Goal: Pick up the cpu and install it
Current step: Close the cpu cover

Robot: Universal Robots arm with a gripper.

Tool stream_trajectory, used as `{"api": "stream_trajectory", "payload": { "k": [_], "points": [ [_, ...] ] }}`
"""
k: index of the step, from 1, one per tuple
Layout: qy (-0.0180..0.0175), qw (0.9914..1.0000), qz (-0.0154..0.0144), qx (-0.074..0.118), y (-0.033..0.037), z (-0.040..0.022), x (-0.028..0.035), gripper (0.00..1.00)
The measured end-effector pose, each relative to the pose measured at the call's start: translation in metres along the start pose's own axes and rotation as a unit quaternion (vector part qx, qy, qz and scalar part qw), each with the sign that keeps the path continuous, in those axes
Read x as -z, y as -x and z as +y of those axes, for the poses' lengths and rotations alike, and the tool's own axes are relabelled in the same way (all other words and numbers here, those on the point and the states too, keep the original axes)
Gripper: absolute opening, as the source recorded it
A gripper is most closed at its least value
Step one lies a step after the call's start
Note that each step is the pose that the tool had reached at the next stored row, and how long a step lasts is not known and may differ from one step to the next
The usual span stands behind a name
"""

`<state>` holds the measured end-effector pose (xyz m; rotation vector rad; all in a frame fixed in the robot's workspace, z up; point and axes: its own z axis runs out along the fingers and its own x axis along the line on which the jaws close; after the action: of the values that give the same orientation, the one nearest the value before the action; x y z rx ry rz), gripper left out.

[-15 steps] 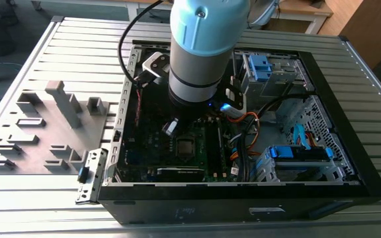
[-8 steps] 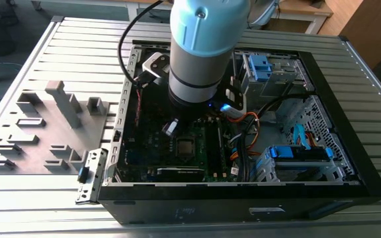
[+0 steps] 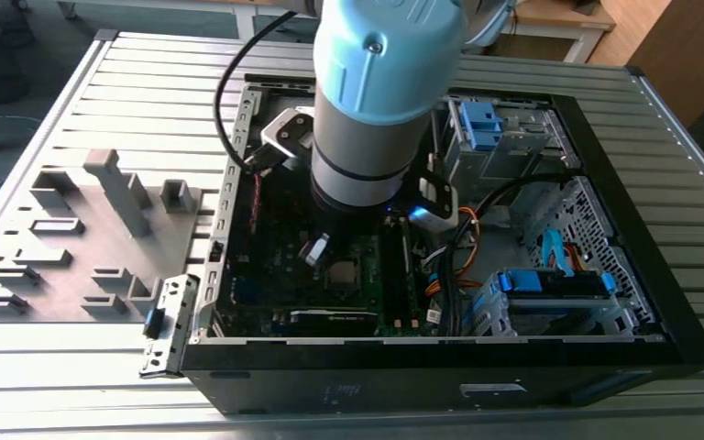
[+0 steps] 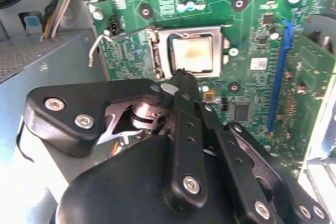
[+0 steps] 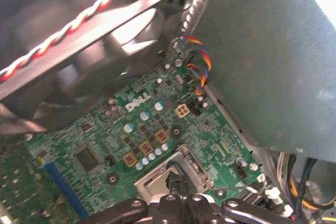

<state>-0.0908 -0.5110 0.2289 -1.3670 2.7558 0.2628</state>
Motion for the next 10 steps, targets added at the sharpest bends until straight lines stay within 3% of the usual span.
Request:
{"api": "stream_trajectory", "payload": {
  "k": [7,10],
  "points": [
    [0.0000,0.99996,0.0083,-0.002,-0.0015,-0.0041,0.0007,0.11],
    [0.0001,0.99996,0.0085,-0.002,-0.0012,-0.0046,0.0006,0.11]
  ]
}}
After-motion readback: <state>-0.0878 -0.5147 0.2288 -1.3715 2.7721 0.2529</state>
